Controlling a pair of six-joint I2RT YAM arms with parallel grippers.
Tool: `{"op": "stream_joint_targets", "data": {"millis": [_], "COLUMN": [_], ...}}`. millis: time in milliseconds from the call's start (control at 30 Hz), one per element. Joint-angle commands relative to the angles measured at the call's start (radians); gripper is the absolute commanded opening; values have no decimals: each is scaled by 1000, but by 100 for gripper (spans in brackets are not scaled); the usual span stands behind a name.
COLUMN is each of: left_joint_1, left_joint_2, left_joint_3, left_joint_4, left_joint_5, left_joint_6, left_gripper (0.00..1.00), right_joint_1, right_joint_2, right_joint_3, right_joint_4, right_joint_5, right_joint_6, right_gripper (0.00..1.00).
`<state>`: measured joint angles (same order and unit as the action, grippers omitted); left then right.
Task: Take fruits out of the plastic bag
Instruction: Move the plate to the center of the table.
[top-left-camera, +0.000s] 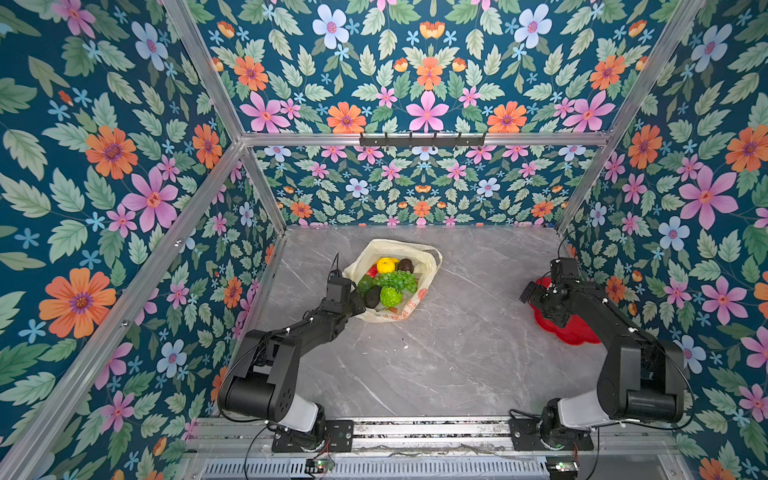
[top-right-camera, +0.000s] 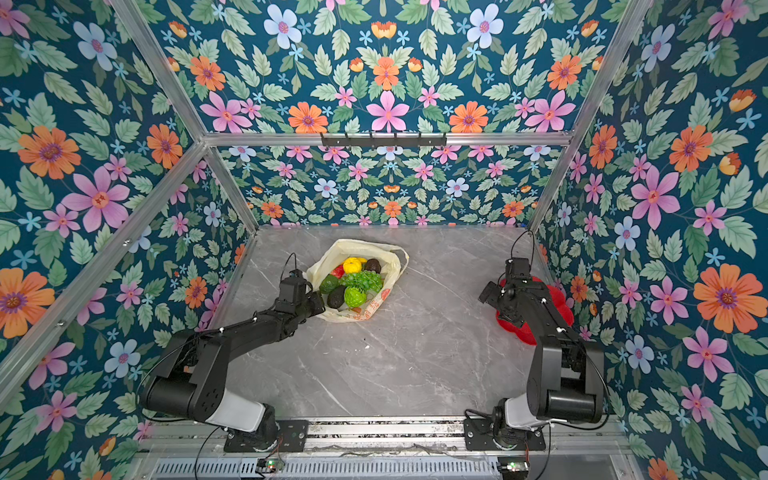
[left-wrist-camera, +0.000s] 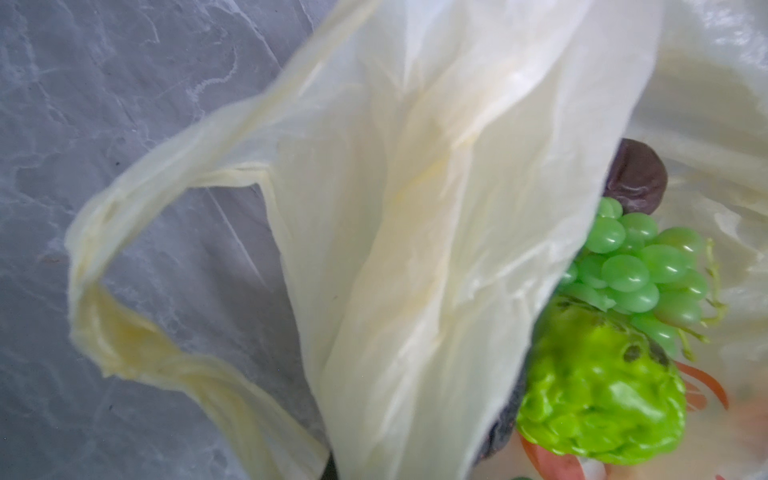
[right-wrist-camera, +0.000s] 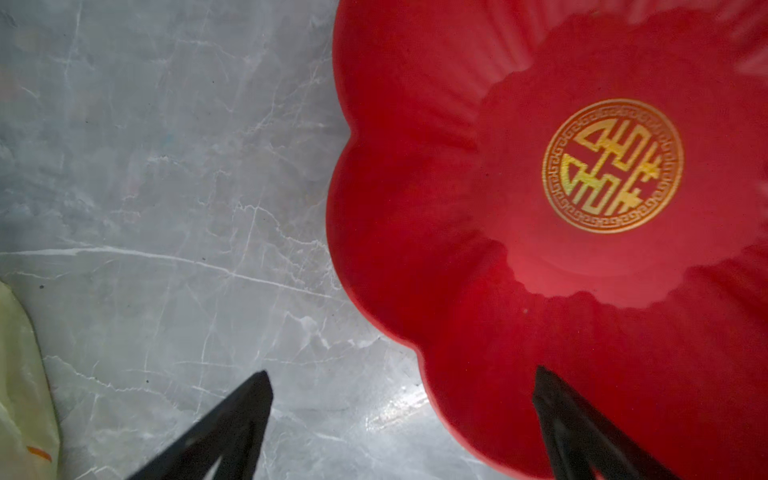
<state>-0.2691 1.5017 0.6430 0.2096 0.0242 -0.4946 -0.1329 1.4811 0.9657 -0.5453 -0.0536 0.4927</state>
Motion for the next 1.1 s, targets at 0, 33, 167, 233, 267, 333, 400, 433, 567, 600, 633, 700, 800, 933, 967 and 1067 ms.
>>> {"op": "stream_joint_targets", "data": {"millis": [0, 33, 167, 233, 267, 333, 400, 433, 567, 600, 633, 700, 800, 933, 967, 1067], "left_joint_1": [0, 1, 1, 0, 0, 0, -1, 0, 1, 0, 0, 0, -1, 1, 0, 1], "left_joint_2": [5, 5, 6, 8, 8, 8, 8, 8, 7, 7, 7, 8, 8, 7, 7, 6], "left_joint_3": [-1, -2, -2, -1, -2, -1, -2, -2, -1, -1, -1, -2, -3, -2, -3, -3], "left_joint_4": [21, 22, 22, 23, 23, 24, 23, 23, 23, 23, 24, 24, 24, 24, 24, 24], "left_joint_5": [-9, -10, -12, -13, -13, -15, -15, -17, -18, -18, -18, -19, -23, -24, -25, -29], "left_joint_6": [8, 8, 9, 10, 10, 10, 11, 10, 10, 11, 10, 11, 11, 11, 11, 12], "left_gripper": [0, 0, 0, 0, 0, 0, 0, 0, 0, 0, 0, 0, 0, 0, 0, 0], "right_joint_1": [-2, -1, -2, -2, -2, -1, -2, -2, 7, 14, 28, 51, 92, 152, 167, 218], "right_joint_2": [27, 35, 73, 85, 89, 98, 100, 100, 91, 88, 85, 78, 59, 32, 27, 10], "right_joint_3": [1, 2, -2, -10, -15, -22, -25, -28, -39, -40, -39, -40, -46, -58, -61, -68], "right_joint_4": [41, 44, 51, 61, 66, 70, 68, 68, 65, 61, 52, 38, 20, 4, 0, -13], "right_joint_5": [-25, -25, -36, -48, -53, -69, -80, -85, -115, -114, -107, -101, -94, -95, -95, -90], "right_joint_6": [-3, -3, 3, 6, 6, 6, 5, 6, 7, 6, 5, 3, 10, 22, 26, 39], "right_gripper": [99, 99, 99, 99, 99, 99, 99, 99, 99, 99, 99, 99, 99, 99, 99, 99]}}
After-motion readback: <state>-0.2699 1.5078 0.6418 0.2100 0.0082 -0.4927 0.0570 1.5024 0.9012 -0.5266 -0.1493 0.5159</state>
